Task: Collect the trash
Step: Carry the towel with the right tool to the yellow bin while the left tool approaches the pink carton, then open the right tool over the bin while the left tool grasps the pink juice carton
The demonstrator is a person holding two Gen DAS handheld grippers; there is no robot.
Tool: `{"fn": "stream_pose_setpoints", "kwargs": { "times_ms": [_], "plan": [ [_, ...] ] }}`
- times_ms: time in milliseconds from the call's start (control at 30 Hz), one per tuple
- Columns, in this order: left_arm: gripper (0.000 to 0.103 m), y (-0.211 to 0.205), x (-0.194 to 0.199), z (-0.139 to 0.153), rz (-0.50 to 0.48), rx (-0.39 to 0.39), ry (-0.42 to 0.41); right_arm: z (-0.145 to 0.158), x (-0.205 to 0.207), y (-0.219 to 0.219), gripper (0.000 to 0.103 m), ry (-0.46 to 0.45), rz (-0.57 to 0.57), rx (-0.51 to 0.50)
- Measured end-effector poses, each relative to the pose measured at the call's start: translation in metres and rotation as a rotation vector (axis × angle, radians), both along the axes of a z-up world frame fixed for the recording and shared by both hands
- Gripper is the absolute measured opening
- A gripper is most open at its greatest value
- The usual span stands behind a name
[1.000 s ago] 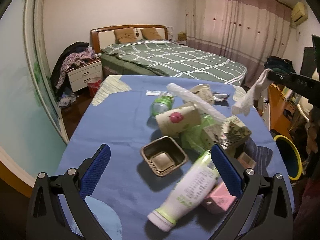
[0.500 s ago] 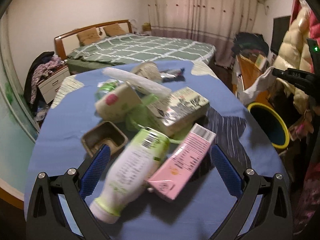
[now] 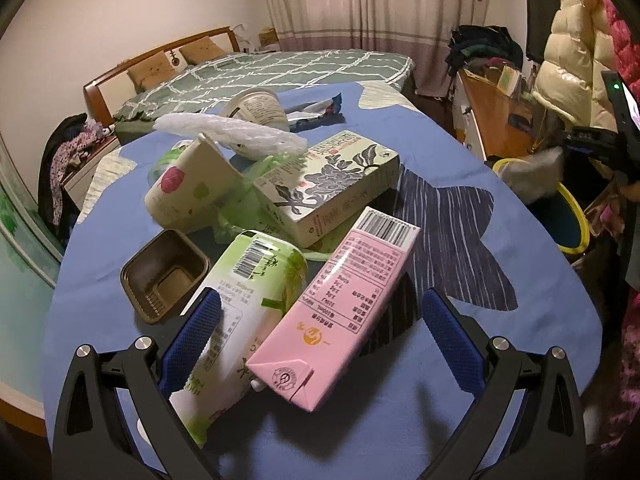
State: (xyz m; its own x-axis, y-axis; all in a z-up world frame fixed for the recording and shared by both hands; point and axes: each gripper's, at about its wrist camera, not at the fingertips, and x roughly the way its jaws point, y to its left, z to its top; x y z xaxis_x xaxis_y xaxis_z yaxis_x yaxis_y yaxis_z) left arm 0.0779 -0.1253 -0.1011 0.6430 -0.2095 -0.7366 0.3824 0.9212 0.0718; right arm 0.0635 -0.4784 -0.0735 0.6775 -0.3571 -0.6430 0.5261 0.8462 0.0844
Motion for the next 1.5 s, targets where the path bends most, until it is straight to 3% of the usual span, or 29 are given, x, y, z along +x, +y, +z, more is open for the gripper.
{"fn": "stream_pose_setpoints", "kwargs": {
  "times_ms": [100, 200, 367, 467, 567, 667, 733, 800, 867, 1033, 1133, 1200, 1500],
  "plan": [
    [0.099, -0.002, -0.003, 0.000, -0.018, 0.004, -0.001, 0.000, -0.002, 0.009, 0.037, -0.039, -0.012, 0.015],
    [0.099, -0.006, -0.007, -0.001, -0.049, 0.007, -0.003, 0.000, 0.000, 0.027, 0.046, -0.080, -0.006, 0.019],
    [0.099, -0.013, -0.010, -0.003, -0.092, 0.017, -0.009, -0.004, 0.006, 0.052, 0.047, -0.131, 0.014, 0.017],
    [0.098, -0.016, -0.010, -0.007, -0.133, -0.007, 0.032, -0.006, 0.008, 0.058, 0.047, -0.149, -0.003, 0.006],
    [0.098, -0.019, -0.011, -0.009, -0.156, 0.025, 0.018, -0.008, 0.011, 0.061, 0.048, -0.144, -0.009, 0.000],
    [0.098, -0.021, -0.011, -0.009, -0.193, 0.005, 0.031, -0.007, 0.012, 0.061, 0.048, -0.142, -0.007, 0.003],
    [0.094, -0.026, -0.012, -0.009, -0.232, -0.021, 0.051, -0.007, 0.012, 0.060, 0.048, -0.143, -0.004, 0.004],
    [0.083, -0.029, -0.011, -0.010, -0.275, -0.060, 0.090, -0.006, 0.010, 0.061, 0.049, -0.145, -0.002, 0.002],
    [0.081, -0.031, -0.006, -0.012, -0.274, -0.081, 0.112, -0.004, 0.008, 0.061, 0.050, -0.148, -0.001, -0.001],
    [0.078, -0.032, 0.012, -0.023, -0.237, -0.042, 0.138, 0.003, 0.002, 0.059, 0.052, -0.158, 0.002, -0.011],
    [0.062, -0.038, 0.018, -0.030, -0.249, -0.029, 0.175, 0.008, -0.004, 0.057, 0.052, -0.165, 0.003, -0.016],
    [0.047, -0.038, 0.023, -0.032, -0.245, -0.034, 0.189, 0.012, -0.008, 0.056, 0.052, -0.167, 0.006, -0.020],
    [0.042, -0.061, 0.022, -0.014, -0.272, -0.089, 0.181, 0.017, -0.032, 0.046, 0.052, -0.141, 0.029, -0.031]
  ]
}}
